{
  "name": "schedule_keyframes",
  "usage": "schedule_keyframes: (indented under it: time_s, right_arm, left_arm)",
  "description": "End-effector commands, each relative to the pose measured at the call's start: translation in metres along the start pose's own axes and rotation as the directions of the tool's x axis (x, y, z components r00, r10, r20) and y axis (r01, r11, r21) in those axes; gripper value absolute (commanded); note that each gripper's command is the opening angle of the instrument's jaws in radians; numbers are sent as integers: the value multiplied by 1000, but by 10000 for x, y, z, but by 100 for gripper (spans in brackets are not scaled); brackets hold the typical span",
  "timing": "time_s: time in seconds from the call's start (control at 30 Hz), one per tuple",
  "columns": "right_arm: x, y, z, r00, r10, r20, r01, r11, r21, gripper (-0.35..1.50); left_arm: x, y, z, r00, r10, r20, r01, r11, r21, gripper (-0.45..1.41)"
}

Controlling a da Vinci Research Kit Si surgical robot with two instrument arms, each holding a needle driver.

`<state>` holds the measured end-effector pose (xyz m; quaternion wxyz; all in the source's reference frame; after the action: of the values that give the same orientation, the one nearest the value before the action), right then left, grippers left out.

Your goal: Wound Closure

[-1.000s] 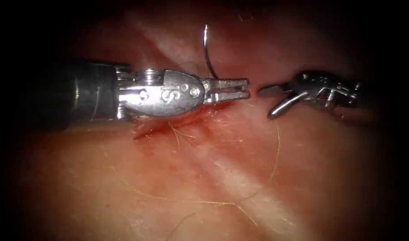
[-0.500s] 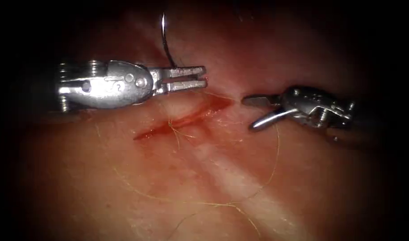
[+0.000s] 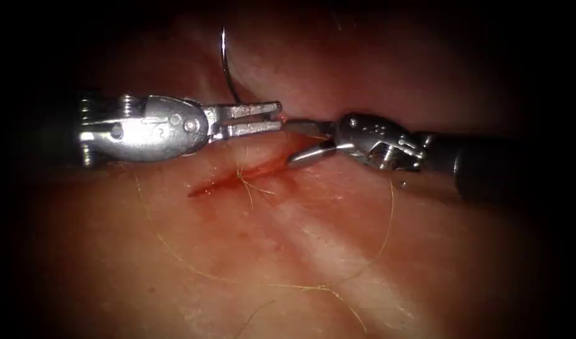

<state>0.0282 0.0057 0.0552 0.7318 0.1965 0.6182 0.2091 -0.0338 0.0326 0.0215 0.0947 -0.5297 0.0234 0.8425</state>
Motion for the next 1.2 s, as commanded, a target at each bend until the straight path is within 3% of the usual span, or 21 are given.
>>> schedule_keyframes:
  time_s: [0.03, 0.1, 0.2, 0.57, 0.87, 1.0, 1.07, 1.13, 1.2]
  right_arm:
    - [-6, 2, 14, 1000, -6, 2, 6, 1000, 8, 98]
    - [-10, -1, 17, 1000, -12, 12, 11, 1000, 27, 78]
    - [-12, -4, 15, 999, -17, 33, 14, 997, 74, -34]
    - [-14, -26, -26, 999, -3, 49, -4, 989, 145, -35]
    - [-5, -85, -82, 997, -1, 81, -14, 983, 184, -35]
    - [2, -99, -86, 997, 7, 83, -22, 984, 174, -35]
    - [5, -97, -79, 997, -18, 79, 5, 986, 167, -25]
    - [6, -90, -72, 996, -39, 79, 27, 987, 157, 59]
    - [6, -83, -69, 996, -36, 80, 27, 994, 107, 108]
  left_arm:
    - [-1, -2, 7, 1000, 2, -2, -2, 1000, -1, -45]
    - [-2, -1, 4, 1000, 3, 0, -3, 1000, -4, -45]
    - [-2, -1, 2, 1000, 4, -1, -4, 1000, -6, -45]
    - [-8, 14, 1, 1000, -2, -16, 2, 1000, -15, -45]
    - [-34, 73, 13, 997, -32, -70, 27, 998, -64, -45]
    - [-48, 92, 22, 996, -39, -80, 34, 997, -70, -45]
    - [-54, 94, 27, 996, -40, -83, 34, 997, -73, -45]
    - [-56, 93, 30, 996, -38, -84, 32, 997, -73, -45]
    - [-55, 91, 32, 996, -39, -86, 32, 997, -75, -45]
